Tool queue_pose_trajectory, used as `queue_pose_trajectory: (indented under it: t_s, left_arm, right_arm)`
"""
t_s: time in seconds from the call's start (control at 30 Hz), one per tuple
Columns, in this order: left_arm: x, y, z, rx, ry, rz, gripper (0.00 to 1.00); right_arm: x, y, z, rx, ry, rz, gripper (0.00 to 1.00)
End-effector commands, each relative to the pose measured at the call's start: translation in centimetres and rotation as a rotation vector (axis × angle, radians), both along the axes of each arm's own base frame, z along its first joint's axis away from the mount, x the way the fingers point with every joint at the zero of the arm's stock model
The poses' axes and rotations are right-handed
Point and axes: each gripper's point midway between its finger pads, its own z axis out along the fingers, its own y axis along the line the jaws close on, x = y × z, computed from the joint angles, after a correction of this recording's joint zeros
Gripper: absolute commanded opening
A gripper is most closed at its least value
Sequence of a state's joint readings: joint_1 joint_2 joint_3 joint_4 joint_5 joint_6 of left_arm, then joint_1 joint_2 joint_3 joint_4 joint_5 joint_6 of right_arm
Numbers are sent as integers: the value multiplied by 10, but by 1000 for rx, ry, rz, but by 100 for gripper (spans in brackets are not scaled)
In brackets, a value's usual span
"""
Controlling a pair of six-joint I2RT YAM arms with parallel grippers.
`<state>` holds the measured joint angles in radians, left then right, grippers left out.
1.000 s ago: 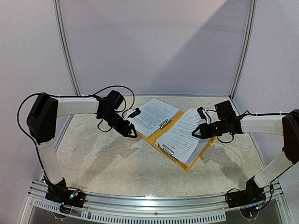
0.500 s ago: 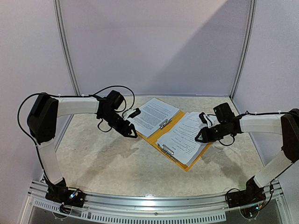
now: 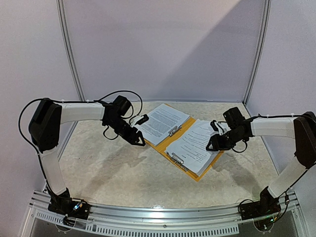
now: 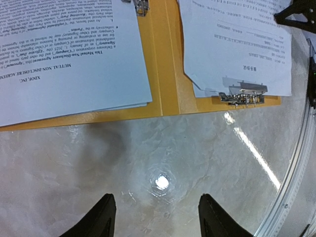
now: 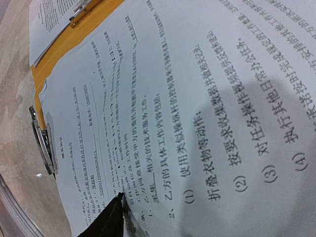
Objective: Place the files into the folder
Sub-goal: Place the file in the spring clip on the folder.
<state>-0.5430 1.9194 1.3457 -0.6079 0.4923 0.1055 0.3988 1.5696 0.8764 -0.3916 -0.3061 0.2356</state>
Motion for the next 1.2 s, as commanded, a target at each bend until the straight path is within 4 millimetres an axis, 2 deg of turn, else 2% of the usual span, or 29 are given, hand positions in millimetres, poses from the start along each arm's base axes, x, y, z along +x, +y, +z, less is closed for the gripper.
queue_pose_trajectory:
  t_s: [0.0,0.27,0.37,0.6,0.77,0.8,0.87,1.03,1.17]
  left_arm:
    - [-5,-8,-2,-5,14,-36,59]
    - [-5,-8,-3,-5,16,-39,59]
    - [-5,-8,-2,-5,14,-40,59]
    - [-5,-8,-2,-4,14,-42,59]
    - [-6,-8,-1,-3,14,-45,59]
    - [-6,-8,-1,-3,14,-45,59]
    - [-6,-8,0,-4,14,-47,59]
    - [-7,-7,1,-3,9,-51,59]
    - [-6,-7,4,-1,-3,-56,59]
  right_arm:
    - [1,-7,-1,-49,35,-24,52]
    - [-4,-19,-10,-119,97,-57,58]
    - [-5,-19,-9,-120,104,-61,63]
    - [-6,-18,-6,-115,119,-61,65]
    - [-7,-27,-4,-171,131,-79,70]
    - [-6,-29,-4,-183,131,-84,72]
    - [-7,-33,-3,-209,143,-92,82]
    - [-5,-37,2,-235,146,-92,82]
    - [4,-41,16,-264,110,-111,81]
